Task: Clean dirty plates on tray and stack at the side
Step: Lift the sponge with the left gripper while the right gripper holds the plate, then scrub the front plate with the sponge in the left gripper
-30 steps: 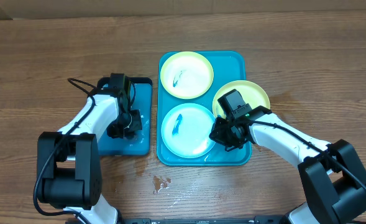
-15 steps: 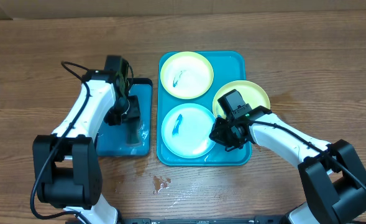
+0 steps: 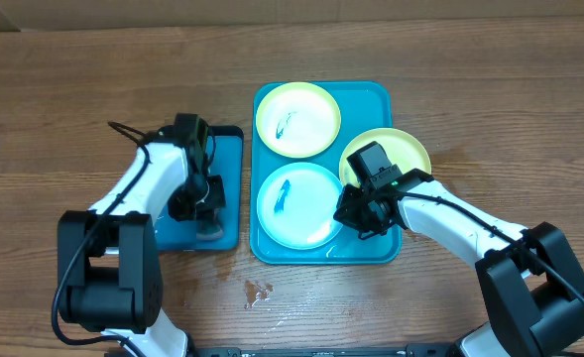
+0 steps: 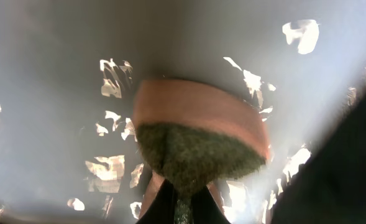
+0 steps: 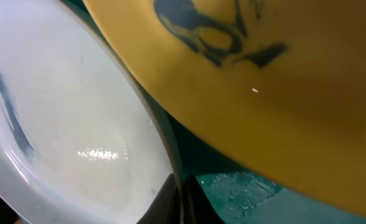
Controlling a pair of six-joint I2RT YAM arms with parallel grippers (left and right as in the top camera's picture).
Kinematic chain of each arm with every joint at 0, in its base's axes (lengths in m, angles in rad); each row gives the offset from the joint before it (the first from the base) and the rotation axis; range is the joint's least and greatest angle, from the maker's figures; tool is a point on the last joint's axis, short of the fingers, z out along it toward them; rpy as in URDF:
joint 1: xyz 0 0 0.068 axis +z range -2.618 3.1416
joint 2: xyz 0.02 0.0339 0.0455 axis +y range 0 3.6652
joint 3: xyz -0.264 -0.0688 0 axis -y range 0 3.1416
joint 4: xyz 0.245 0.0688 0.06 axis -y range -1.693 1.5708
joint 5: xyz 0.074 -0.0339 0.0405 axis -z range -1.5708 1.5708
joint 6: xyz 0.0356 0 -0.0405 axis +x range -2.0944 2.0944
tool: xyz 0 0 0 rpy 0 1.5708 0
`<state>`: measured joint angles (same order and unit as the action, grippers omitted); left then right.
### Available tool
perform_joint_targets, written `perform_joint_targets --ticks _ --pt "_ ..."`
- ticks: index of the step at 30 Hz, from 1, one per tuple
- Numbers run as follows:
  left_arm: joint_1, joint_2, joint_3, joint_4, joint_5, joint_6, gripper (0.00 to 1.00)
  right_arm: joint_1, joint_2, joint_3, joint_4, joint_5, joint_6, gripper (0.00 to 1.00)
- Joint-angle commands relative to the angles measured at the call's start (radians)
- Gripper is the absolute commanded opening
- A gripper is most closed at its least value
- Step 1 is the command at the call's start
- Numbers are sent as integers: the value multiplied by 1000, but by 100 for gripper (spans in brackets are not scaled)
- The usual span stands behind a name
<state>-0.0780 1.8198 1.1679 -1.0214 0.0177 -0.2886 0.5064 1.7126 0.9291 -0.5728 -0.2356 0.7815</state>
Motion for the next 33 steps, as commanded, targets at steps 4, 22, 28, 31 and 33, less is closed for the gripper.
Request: perform_joint_targets --ticks 4,22,28,31,33 --pt "-19 3 339 -177 0 2 4 3 2 3 8 26 95 4" --pt "-305 18 282 82 133 -93 4 122 3 0 11 60 111 4" --pt "-355 90 153 181 135 -108 4 122 3 0 11 60 114 4" --pt "-355 153 146 168 130 -93 4 121 3 0 -6 73 156 4" --pt "-350 179 146 157 105 -92 4 121 3 1 -42 114 209 4"
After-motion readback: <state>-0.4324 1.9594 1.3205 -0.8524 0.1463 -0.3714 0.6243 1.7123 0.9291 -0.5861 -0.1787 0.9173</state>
